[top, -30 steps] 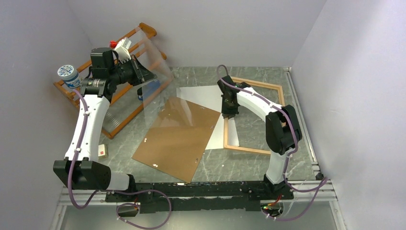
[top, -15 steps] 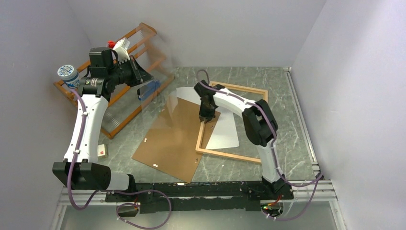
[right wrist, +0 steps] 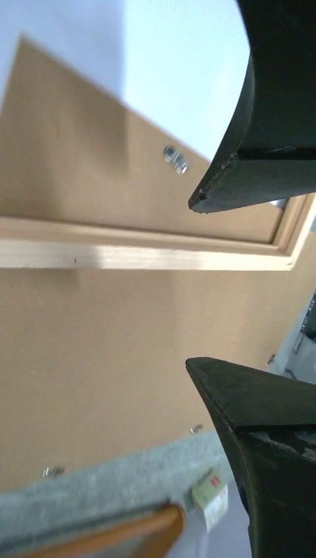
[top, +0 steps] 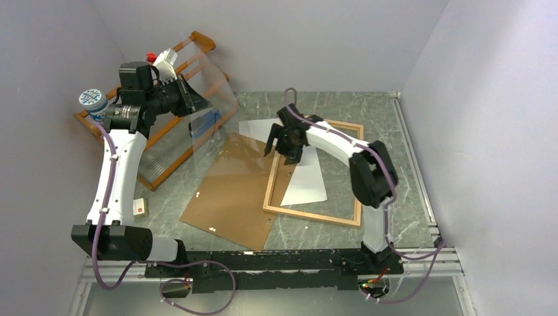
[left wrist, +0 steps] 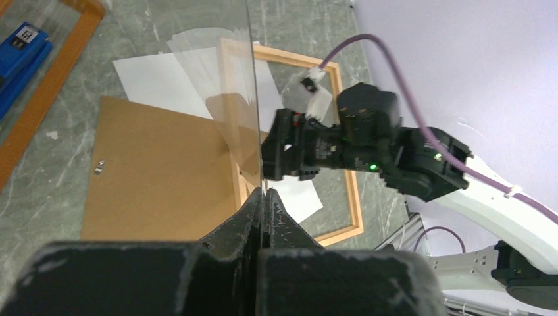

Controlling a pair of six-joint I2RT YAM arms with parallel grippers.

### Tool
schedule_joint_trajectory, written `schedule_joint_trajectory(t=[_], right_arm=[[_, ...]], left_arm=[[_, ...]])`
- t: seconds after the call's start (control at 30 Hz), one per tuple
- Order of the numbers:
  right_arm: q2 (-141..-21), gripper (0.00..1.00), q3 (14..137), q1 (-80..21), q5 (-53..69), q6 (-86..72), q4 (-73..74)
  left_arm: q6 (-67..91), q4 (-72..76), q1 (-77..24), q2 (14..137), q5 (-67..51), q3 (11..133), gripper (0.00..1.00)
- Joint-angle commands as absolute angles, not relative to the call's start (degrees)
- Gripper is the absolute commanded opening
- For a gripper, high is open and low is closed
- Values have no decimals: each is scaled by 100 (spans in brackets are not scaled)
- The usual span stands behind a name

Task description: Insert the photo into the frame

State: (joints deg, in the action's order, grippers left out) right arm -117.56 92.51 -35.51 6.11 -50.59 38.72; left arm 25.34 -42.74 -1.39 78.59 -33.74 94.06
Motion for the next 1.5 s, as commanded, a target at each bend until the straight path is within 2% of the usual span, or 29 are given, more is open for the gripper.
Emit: schedule_joint_trajectory(t=[0.0, 0.13, 0.23, 0.37, 0.53, 0.67, 0.8, 0.93, 1.2, 1.3, 1.47], right_arm=[[-10388, 85, 8489, -2924, 1069, -4969, 2853], [-9282, 89, 7343, -2259, 2312, -5308, 922], [-8684, 96, 6815, -2064, 2784, -5601, -291], [-8307, 99, 6761, -1980, 3094, -5839, -1050], [-8235, 99, 6889, -1895, 3509, -6336, -1797], [-8174, 99, 6713, -1849, 3852, -6889, -2804], [-8027, 98, 6205, -1699, 4052, -7990, -4892], [-7990, 90, 6298, -1600, 4387, -8529, -5969], [-8072, 64, 6250, -1544, 4711, -9084, -7036], [-8018, 55, 6200, -1534, 4771, -8965, -6889], [-7750, 41, 6272, -1529, 4863, -8160, -5811]], left_arm=[[2722, -3943, -151, 7880, -3891, 9799, 3], [2987, -3673, -158, 7978, -4383, 9952, 2], [3155, -3565, -155, 8100, -4852, 10226, 3], [3394, -3340, -157, 8127, -5662, 10611, 3], [4203, -1991, -157, 7882, -6760, 10660, 3], [4814, -1127, -153, 7670, -7206, 10611, 3], [3985, -2272, -158, 7658, -6941, 10921, 3], [3956, -2700, -146, 7784, -6697, 10911, 3], [3992, -2928, -123, 7917, -6335, 10994, 3], [4049, -2996, -114, 7974, -6175, 11047, 3], [4293, -2833, -104, 7975, -5961, 10814, 3]])
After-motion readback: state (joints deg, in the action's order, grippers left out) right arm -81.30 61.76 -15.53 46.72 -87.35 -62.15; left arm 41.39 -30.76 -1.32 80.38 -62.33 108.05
